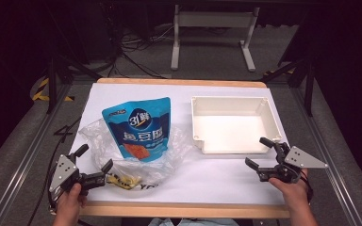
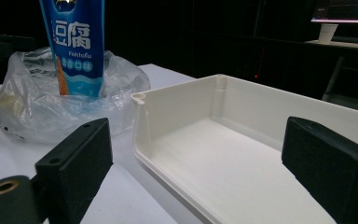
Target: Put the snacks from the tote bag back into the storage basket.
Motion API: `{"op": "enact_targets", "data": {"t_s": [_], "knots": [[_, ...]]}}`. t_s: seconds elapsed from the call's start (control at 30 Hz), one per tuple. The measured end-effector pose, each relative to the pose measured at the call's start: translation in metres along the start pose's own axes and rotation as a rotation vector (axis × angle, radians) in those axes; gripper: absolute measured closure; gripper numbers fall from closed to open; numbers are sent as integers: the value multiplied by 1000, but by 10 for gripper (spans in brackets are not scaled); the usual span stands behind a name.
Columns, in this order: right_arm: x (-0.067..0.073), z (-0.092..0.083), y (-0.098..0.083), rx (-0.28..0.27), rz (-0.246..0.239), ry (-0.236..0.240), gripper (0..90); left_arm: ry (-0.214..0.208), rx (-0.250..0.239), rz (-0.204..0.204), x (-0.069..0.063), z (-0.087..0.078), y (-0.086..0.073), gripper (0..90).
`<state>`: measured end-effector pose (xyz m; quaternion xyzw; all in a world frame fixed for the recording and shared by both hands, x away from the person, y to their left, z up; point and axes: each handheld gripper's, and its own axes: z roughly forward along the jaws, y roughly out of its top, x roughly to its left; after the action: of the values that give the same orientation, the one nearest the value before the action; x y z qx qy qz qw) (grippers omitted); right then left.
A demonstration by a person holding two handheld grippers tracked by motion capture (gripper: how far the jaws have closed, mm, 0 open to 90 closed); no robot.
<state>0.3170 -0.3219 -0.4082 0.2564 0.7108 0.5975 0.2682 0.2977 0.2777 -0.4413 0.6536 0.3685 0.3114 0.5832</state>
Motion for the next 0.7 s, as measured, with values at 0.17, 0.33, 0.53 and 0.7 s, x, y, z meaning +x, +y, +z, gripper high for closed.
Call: {"op": "enact_targets", "data": {"t_s": [0.17,0.33,0.53,0.7], "knots": [[2,3,0,24,-4,13,97,0,-4,1,0,1,0,2],[2,2,1,34,-10,-6,102,7,4,-8,1,0,-1,2],[1,1,1,44,-19,-22,102,5,-3,-10,1,0,-1,2],[2,3,2,73,-16,-30,105,8,3,-10,1,0,-1,2]]}}
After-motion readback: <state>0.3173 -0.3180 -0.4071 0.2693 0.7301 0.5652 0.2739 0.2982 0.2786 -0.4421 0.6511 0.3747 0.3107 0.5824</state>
